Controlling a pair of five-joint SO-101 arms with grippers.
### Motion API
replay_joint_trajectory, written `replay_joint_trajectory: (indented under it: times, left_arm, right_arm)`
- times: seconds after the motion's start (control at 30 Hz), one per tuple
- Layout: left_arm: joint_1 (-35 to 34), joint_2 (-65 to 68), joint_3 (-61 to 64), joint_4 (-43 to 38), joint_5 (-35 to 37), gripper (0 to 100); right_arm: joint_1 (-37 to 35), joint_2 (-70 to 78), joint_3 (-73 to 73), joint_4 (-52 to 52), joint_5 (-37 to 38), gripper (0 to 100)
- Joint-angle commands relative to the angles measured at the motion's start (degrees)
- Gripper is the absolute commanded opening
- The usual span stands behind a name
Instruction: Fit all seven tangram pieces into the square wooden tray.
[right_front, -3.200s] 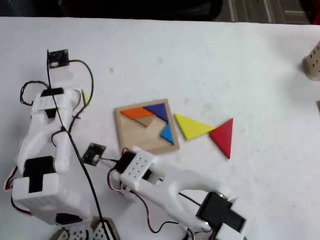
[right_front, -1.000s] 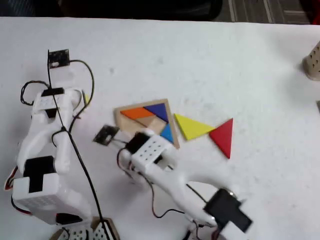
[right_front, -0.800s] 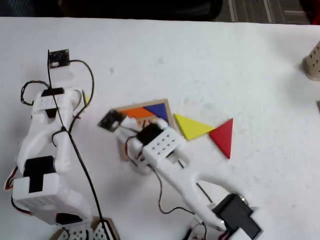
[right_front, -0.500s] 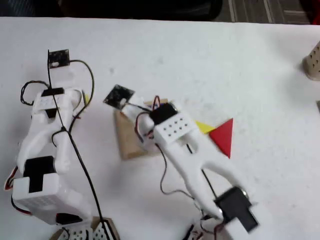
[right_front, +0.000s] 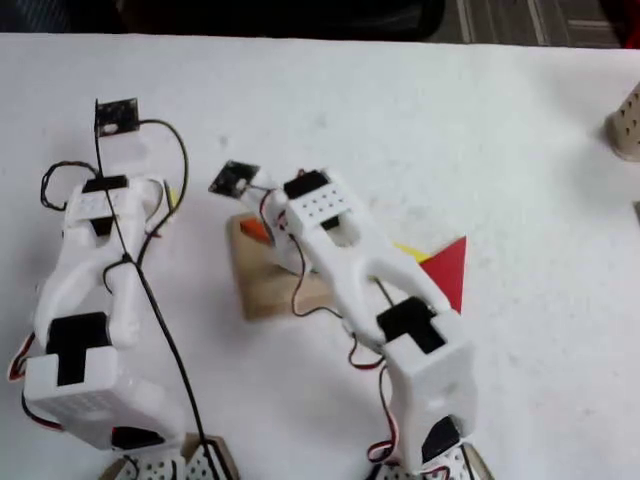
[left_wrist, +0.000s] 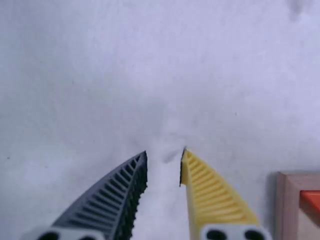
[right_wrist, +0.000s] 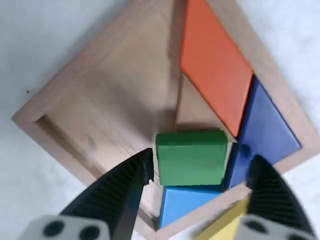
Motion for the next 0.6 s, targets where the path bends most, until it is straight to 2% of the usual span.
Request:
replay_joint_trajectory:
  times: [0.0, 0.33, 0.57]
  left_arm:
    - [0.84, -0.31, -2.90, 0.18, 0.35, 15]
    - [0.84, -0.31, -2.90, 0.18, 0.35, 14]
    - [4.18, -0.92, -1.32, 0.70, 0.26, 14]
  right_arm:
    - [1.01, -0.48, -5.01, 2.86, 0.70, 33.4]
    - [5.85, -5.93, -12.22, 14.37, -8.00, 21.2]
    - [6.73, -23.25, 5.98, 10.86, -14.42, 1.6]
